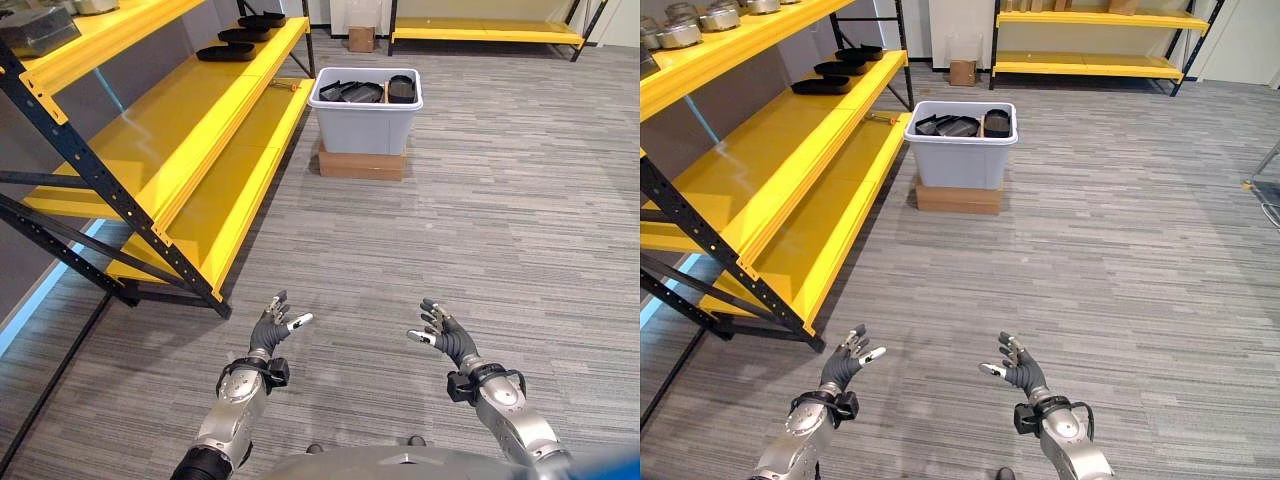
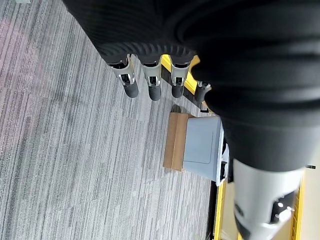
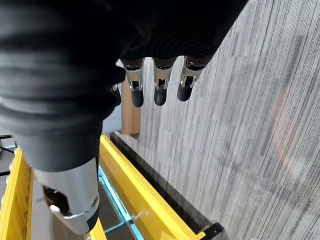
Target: Move parts from the plastic box to the shelf.
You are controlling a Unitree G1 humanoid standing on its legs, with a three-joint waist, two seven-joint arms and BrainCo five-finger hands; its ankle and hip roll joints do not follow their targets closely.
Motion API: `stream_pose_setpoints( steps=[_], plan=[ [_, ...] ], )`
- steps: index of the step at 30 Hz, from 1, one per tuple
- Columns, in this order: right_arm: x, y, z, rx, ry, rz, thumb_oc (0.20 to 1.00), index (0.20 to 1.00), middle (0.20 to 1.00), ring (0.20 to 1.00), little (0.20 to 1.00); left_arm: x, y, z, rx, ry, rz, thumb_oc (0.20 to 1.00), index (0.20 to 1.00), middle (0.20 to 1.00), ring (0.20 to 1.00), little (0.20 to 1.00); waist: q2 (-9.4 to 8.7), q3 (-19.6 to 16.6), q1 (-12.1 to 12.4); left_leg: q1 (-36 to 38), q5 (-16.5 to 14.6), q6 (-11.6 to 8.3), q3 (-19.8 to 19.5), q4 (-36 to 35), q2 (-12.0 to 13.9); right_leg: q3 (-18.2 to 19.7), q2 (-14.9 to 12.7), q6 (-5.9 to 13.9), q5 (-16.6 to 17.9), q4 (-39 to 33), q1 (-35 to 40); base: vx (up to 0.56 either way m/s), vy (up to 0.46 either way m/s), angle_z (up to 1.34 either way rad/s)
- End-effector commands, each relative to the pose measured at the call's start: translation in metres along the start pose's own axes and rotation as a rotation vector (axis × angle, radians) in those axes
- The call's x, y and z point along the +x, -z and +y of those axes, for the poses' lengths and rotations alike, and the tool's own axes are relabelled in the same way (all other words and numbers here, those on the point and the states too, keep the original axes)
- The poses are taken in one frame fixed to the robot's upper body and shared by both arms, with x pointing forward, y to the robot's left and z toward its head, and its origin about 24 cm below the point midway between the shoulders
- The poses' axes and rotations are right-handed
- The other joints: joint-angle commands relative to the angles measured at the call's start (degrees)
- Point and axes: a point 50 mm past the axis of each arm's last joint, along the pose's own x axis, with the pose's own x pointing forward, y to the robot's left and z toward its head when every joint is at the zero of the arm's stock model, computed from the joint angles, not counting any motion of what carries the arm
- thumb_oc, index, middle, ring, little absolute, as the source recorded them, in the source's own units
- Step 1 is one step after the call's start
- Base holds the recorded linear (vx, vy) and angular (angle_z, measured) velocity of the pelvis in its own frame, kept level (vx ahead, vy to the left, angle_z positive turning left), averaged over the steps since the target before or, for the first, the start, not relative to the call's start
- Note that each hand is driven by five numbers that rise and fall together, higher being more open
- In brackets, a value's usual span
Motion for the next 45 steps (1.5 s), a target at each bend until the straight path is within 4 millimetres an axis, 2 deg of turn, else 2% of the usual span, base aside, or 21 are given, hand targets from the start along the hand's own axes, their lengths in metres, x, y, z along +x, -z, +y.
stream_pose_setpoints(
  steps=[1, 30, 45],
  plan=[
    [0.0045, -0.0193, 0.0056, 0.014, -0.03, -0.1, 1.0, 1.0, 1.0, 1.0, 1.0, 0.0065, -0.0236, -0.0051, -0.01, 0.046, -0.109, 1.0, 1.0, 1.0, 1.0, 1.0, -0.7, -1.5, 0.1, -1.4, 2.1, -2.94, -1.8, 0.3, 3.3, 0.0, -4.0, 4.17, 4.4, 2.7, -3.0, 0.0, 0.0, 0.0],
    [0.0035, -0.0142, 0.0078, 0.035, -0.029, -0.083, 1.0, 1.0, 1.0, 1.0, 1.0, 0.0056, -0.0205, -0.0041, 0.027, 0.046, -0.097, 1.0, 1.0, 1.0, 1.0, 1.0, -0.69, -1.8, 0.1, -0.7, 1.5, -2.5, -1.6, 0.3, 3.0, 0.1, -4.3, 4.13, 4.3, 2.0, -2.0, 0.0, 0.0, 0.0],
    [0.0063, -0.0199, 0.008, 0.042, -0.032, -0.103, 1.0, 1.0, 1.0, 1.0, 1.0, 0.0083, -0.0276, -0.0045, 0.034, 0.053, -0.12, 1.0, 1.0, 1.0, 1.0, 1.0, -0.47, -1.1, 0.0, -0.9, 1.1, -2.2, -1.7, 0.3, 2.8, 0.5, -4.4, 4.03, 3.5, 3.9, -3.1, 0.0, 0.0, 0.0]
  ],
)
